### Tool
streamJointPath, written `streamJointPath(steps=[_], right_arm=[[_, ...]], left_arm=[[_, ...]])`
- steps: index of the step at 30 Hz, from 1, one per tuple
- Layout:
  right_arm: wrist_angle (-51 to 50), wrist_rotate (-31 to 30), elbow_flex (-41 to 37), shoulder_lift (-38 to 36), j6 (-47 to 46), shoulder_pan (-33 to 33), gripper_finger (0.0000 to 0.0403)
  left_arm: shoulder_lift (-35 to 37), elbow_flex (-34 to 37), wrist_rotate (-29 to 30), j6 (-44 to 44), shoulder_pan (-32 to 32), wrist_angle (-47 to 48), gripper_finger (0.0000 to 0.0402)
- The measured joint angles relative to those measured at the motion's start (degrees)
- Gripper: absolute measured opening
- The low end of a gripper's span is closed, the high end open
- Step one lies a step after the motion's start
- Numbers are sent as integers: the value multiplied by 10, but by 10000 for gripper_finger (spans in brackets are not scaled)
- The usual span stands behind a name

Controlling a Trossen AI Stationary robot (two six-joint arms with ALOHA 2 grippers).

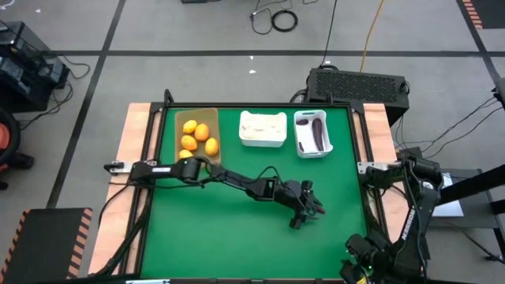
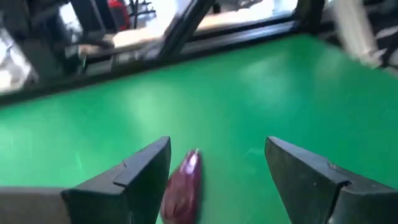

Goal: Sort produce into baskets

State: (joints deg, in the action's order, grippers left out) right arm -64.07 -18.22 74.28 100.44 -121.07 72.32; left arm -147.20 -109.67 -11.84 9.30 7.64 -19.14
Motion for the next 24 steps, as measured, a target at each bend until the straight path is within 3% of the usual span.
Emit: streamJointPath(steps=[8, 24], right_arm=[[0, -1, 0, 0, -11, 0, 281], [-4, -34, 0, 0, 7, -2, 281]], left_arm=[[-56, -51, 10, -26, -2, 7, 269], [-54, -53, 22, -15, -20, 72, 268]])
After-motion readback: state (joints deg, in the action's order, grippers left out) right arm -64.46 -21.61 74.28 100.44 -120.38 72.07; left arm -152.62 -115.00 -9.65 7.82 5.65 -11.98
